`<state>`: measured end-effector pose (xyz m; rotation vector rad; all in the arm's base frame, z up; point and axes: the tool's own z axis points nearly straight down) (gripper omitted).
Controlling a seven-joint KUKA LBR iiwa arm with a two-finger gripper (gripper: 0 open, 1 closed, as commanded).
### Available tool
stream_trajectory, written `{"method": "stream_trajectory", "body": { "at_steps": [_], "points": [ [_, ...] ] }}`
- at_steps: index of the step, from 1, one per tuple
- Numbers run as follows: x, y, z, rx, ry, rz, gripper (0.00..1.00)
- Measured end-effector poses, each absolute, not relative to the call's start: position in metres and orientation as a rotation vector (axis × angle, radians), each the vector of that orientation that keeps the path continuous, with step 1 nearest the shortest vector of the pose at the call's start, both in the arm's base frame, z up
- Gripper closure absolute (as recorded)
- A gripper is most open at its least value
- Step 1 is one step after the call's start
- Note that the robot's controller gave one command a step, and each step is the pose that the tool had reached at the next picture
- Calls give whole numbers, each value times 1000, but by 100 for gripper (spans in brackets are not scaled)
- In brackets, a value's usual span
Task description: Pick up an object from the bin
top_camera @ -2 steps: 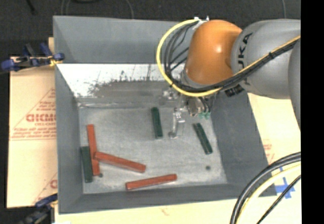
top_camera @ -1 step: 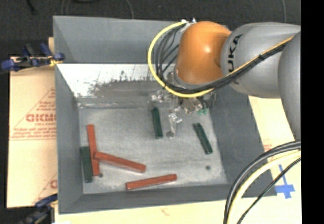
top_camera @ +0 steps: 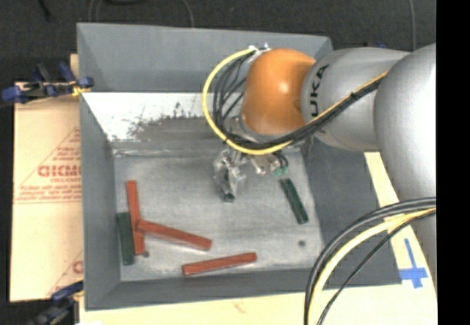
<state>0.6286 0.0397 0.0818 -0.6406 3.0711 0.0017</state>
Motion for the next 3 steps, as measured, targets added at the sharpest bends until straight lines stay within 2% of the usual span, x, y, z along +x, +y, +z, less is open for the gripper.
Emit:
{"method": "stream_trajectory", "body": {
  "at_steps": [1,2,3],
  "points": [
    [629,40,82,-639,3072,2,0],
    [629,40,82,-638,3072,2,0],
    [656,-9,75,-1317,2845,-2,100]
  ]
}}
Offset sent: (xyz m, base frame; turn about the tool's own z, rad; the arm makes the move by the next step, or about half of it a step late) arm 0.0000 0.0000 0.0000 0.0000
